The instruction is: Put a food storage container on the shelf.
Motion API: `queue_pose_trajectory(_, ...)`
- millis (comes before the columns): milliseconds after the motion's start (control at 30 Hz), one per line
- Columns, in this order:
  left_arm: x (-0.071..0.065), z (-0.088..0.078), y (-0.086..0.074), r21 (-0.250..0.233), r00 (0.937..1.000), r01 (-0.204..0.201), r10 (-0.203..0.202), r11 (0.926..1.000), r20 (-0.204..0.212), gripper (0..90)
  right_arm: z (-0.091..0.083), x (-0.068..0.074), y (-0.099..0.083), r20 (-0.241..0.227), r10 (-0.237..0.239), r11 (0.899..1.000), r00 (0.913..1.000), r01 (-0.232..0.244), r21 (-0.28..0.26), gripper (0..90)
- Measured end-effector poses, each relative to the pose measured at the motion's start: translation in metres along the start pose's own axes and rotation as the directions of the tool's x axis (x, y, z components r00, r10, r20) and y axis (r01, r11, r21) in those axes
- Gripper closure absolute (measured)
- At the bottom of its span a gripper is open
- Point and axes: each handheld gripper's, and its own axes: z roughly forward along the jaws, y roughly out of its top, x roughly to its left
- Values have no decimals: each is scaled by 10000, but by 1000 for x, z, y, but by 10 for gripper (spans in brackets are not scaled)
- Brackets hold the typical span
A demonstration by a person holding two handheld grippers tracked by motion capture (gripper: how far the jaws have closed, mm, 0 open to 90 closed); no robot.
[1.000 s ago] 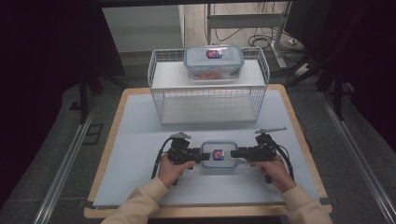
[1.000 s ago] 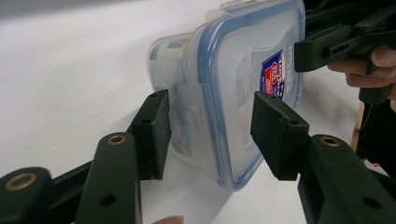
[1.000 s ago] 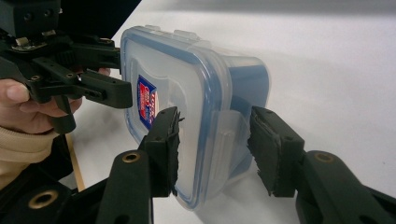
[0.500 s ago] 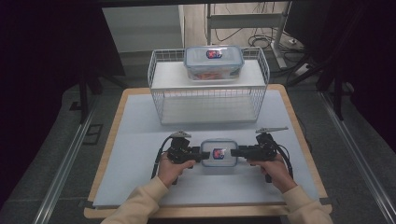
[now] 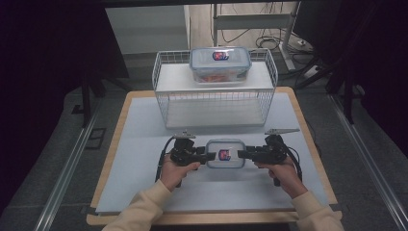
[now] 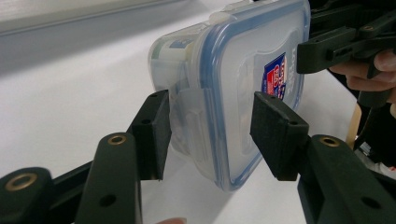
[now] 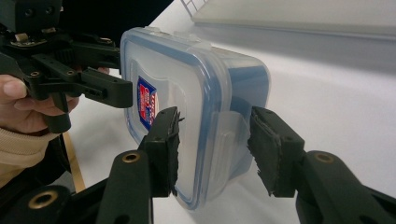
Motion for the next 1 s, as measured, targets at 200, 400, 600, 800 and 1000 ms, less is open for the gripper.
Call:
queue_pose_trajectory(200, -2, -9, 12, -220, 9999, -141, 140, 9997, -57, 492, -4, 5, 12, 34, -204, 9996, 9998, 204, -211, 534)
queue_pose_trajectory(400, -3, -20, 26, -410, 9993, -337, 331, 9986, -155, 493, -7, 12, 28, 49, -519, 9977, 9986, 521, -435, 534)
queue_pose_trajectory(600, -4, -28, 37, -566, 9989, -453, 445, 9974, -150, 494, -10, 18, 41, 68, -779, 9954, 9969, 782, -557, 536)
queue_pose_trajectory(800, -7, -35, 53, -652, 9974, -707, 695, 9954, -204, 494, -17, 23, 54, 135, -905, 9935, 9958, 913, -687, 536)
queue_pose_trajectory(1000, -11, -43, 72, -761, 9950, -984, 966, 9922, -262, 494, -26, 28, 72, 259, -1099, 9899, 9936, 1118, -876, 536)
